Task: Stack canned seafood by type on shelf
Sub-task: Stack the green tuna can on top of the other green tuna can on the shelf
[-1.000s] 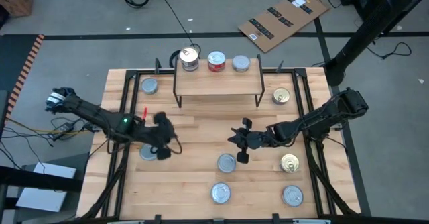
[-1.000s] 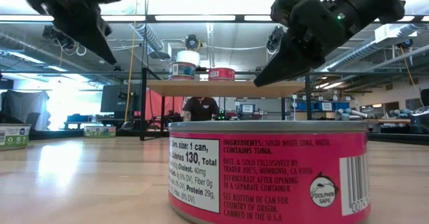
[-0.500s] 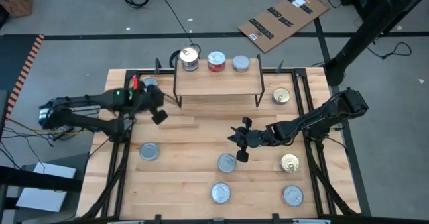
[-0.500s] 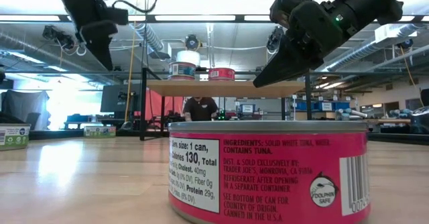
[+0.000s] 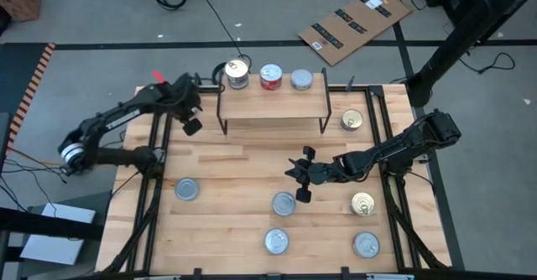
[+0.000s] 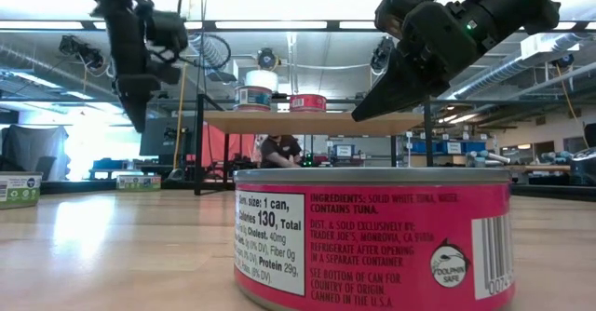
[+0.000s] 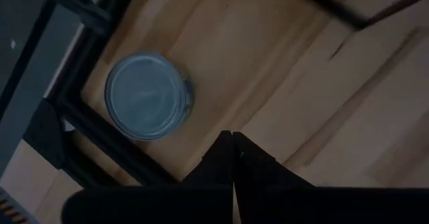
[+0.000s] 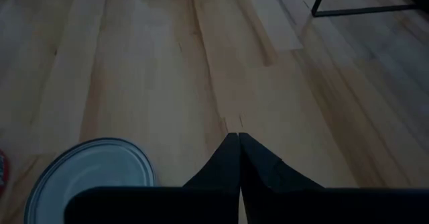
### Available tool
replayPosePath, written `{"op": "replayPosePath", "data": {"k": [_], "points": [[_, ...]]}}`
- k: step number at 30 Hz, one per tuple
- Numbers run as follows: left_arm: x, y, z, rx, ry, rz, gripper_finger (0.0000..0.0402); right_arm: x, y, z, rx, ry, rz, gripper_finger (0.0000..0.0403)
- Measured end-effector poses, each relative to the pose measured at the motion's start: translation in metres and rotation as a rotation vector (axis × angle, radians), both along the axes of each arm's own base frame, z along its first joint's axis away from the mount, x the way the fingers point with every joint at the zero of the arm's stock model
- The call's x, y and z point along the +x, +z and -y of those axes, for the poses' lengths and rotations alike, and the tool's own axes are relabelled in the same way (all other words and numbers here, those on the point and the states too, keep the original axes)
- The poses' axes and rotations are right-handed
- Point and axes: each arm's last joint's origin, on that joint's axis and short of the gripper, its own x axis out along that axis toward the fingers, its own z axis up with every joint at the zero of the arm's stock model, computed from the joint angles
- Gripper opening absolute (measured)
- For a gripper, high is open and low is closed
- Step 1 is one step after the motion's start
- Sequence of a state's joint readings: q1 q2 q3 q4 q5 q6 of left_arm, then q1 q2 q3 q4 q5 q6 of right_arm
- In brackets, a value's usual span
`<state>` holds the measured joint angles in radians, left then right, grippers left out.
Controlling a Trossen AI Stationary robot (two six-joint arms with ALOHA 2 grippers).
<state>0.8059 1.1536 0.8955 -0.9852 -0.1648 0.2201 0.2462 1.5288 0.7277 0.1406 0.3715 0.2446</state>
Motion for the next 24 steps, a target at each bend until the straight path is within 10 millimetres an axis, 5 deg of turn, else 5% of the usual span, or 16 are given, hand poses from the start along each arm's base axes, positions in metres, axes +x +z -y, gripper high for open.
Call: {"op": "replayPosePath", "data": {"k": [15, 24], "points": [[-0.004, -0.041, -0.046, -0.03, 0.067, -0.257, 0.0, 0.0, 0.0, 0.0, -0.007, 0.005, -0.002, 0.0009], [-0.003, -0.057, -0.065, -0.01, 0.252, -0.218, 0.0, 0.0, 0.0, 0.0, -0.01, 0.006, -0.002, 0.0009]]}}
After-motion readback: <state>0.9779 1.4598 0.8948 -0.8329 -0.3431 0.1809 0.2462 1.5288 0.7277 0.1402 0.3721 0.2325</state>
